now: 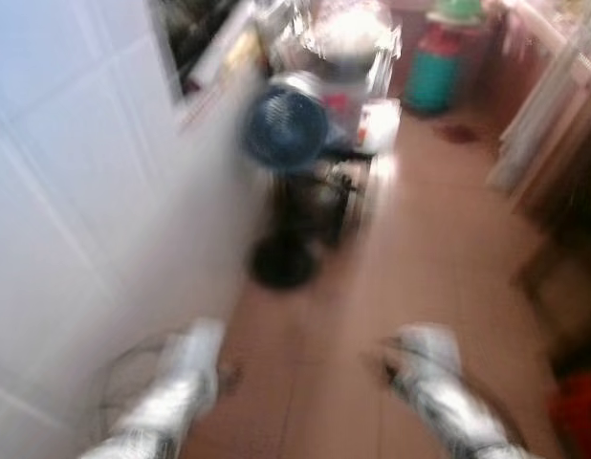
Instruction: Setting the table
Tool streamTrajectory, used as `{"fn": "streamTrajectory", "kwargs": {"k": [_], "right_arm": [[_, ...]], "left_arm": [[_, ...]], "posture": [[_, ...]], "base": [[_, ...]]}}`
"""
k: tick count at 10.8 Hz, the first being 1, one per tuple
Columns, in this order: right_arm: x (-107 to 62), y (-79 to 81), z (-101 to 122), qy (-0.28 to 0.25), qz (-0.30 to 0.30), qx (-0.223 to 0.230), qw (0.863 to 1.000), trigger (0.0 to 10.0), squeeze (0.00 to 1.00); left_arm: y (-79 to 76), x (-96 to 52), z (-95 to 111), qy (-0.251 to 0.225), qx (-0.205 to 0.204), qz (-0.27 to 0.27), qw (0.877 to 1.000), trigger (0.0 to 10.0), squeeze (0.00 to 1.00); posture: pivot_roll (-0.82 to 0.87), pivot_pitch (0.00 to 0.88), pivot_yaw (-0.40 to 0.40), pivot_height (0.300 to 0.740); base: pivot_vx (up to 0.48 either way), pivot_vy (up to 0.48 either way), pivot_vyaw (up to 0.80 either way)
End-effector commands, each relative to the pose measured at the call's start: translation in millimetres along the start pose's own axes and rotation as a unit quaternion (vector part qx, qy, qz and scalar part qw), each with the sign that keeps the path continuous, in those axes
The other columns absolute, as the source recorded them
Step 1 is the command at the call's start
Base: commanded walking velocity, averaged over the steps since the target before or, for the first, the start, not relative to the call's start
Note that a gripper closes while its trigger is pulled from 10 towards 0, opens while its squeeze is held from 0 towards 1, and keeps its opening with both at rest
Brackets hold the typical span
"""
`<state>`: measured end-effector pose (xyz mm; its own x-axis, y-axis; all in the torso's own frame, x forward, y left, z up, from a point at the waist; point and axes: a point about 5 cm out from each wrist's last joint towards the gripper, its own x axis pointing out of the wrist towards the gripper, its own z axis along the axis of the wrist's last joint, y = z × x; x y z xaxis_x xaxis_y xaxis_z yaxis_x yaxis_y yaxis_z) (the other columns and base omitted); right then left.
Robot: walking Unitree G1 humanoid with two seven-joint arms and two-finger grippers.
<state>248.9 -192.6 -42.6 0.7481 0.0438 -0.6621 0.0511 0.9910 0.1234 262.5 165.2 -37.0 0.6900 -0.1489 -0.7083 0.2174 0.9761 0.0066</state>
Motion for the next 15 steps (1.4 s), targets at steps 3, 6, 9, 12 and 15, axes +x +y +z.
{"fn": "streamTrajectory", "kwargs": {"k": [3, 6, 9, 12, 15], "right_arm": [[4.2, 15.3, 8.0, -0.010, 0.020, 0.004, 1.000, 10.0, 0.00], [4.2, 14.6, 7.7, -0.008, 0.019, 0.005, 1.000, 10.0, 0.00], [4.0, 14.1, 6.9, -0.006, 0.017, 0.006, 1.000, 10.0, 0.00], [4.1, 13.3, 7.7, -0.006, 0.016, 0.003, 1.000, 10.0, 0.00], [4.1, 13.1, 8.1, -0.008, 0.015, 0.007, 1.000, 10.0, 0.00]], "left_arm": [[11.6, -4.7, -15.3, 0.022, 0.002, 0.016, 1.000, 10.0, 0.00], [10.0, -4.7, -16.1, 0.023, 0.010, 0.011, 1.000, 10.0, 0.00], [9.4, -4.7, -17.1, 0.026, 0.009, 0.009, 1.000, 10.0, 0.00], [8.4, -4.7, -18.0, 0.027, 0.007, 0.007, 1.000, 10.0, 0.00], [9.3, -4.7, -17.3, 0.023, -0.003, 0.011, 1.000, 10.0, 0.00]], "posture": [[0.09, 0.000, 0.007, 0.740], [0.09, 0.000, 0.007, 0.740], [0.09, 0.000, 0.005, 0.740], [0.09, 0.000, 0.003, 0.740], [0.09, 0.000, 0.004, 0.740]], "base": [[0.000, 0.000, 0.00], [0.000, 0.000, 0.00], [0.000, -0.145, 0.00], [0.000, -0.480, -0.15], [0.000, -0.262, -0.18]]}}
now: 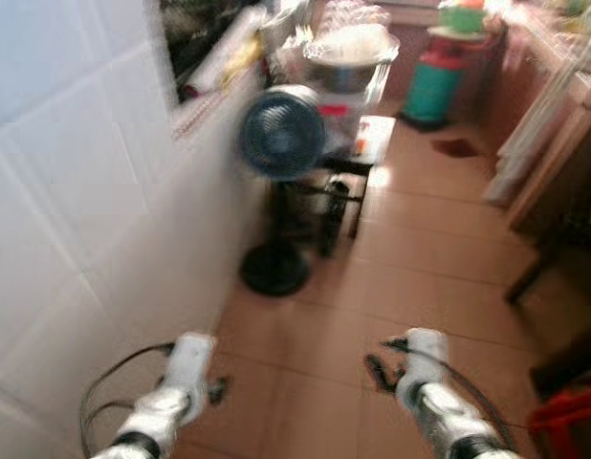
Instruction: Setting the table
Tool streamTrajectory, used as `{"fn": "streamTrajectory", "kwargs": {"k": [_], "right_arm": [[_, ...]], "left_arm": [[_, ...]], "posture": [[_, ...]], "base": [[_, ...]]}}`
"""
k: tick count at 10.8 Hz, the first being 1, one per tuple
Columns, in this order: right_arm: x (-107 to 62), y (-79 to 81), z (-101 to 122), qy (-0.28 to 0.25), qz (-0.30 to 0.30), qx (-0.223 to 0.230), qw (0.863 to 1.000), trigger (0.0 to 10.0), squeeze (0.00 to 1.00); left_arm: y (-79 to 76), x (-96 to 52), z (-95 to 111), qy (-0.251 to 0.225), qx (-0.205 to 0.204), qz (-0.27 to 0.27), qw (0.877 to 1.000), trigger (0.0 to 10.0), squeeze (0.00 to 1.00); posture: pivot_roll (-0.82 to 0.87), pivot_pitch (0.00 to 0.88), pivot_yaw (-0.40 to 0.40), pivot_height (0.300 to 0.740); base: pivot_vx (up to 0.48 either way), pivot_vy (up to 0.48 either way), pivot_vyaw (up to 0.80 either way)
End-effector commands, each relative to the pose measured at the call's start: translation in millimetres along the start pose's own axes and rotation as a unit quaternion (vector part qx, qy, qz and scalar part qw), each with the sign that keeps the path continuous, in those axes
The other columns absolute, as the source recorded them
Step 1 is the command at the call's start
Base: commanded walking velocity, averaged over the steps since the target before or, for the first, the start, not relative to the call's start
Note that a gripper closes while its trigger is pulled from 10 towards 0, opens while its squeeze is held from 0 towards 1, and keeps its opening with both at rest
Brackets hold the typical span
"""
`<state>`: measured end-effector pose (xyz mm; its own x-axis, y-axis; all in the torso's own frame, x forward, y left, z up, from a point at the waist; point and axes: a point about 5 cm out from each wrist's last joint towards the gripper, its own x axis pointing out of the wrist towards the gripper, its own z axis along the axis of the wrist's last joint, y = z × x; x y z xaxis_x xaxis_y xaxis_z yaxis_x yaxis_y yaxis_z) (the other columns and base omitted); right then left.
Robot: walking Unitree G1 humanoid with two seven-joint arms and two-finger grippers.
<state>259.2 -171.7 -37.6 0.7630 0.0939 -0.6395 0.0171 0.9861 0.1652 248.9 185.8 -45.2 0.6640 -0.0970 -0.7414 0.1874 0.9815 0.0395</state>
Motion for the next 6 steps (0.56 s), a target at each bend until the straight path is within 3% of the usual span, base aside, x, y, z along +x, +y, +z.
{"fn": "streamTrajectory", "kwargs": {"k": [1, 6], "right_arm": [[-1.6, -8.7, 0.5, 0.002, -0.012, 0.002, 1.000, 10.0, 0.00], [-1.7, -8.7, -0.2, 0.003, -0.012, 0.008, 1.000, 10.0, 0.00]], "left_arm": [[-7.4, 1.5, 1.0, 0.000, -0.001, -0.010, 1.000, 10.0, 0.00], [-1.6, 0.8, 1.7, -0.003, -0.010, 0.012, 1.000, 10.0, 0.00]], "posture": [[0.09, 0.000, 0.004, 0.740], [0.09, 0.000, 0.004, 0.740]], "base": [[0.000, 0.000, 0.00], [0.000, 0.000, 0.00]]}}
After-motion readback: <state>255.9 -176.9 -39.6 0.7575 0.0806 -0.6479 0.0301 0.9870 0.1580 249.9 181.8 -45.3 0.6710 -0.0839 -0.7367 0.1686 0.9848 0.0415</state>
